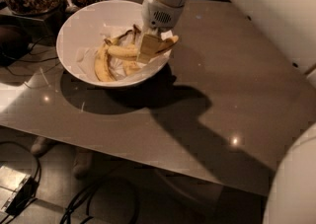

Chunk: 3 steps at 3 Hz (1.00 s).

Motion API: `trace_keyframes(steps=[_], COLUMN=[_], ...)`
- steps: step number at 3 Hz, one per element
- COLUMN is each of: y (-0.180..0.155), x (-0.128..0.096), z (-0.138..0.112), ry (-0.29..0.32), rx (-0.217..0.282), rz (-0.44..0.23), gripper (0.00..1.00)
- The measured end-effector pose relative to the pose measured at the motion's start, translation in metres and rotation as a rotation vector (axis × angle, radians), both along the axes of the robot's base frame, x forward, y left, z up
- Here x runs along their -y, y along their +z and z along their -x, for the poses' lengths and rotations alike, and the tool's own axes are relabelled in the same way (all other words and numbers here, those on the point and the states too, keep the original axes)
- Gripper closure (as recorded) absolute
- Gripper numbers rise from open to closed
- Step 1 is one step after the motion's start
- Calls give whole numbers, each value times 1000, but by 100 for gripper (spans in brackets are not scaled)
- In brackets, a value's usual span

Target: Pick banana from white bowl

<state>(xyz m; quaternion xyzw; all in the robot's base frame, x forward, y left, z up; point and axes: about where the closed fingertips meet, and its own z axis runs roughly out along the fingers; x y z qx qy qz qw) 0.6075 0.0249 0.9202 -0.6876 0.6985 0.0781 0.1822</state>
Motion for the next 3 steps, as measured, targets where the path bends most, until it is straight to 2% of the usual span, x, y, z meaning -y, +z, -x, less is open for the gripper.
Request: trace_keyframes(steps=[2,3], y=[31,43], x=[28,41], z=[43,66], ry=[-22,-38], rx=[51,71], rz=[-117,-152], gripper=[100,100])
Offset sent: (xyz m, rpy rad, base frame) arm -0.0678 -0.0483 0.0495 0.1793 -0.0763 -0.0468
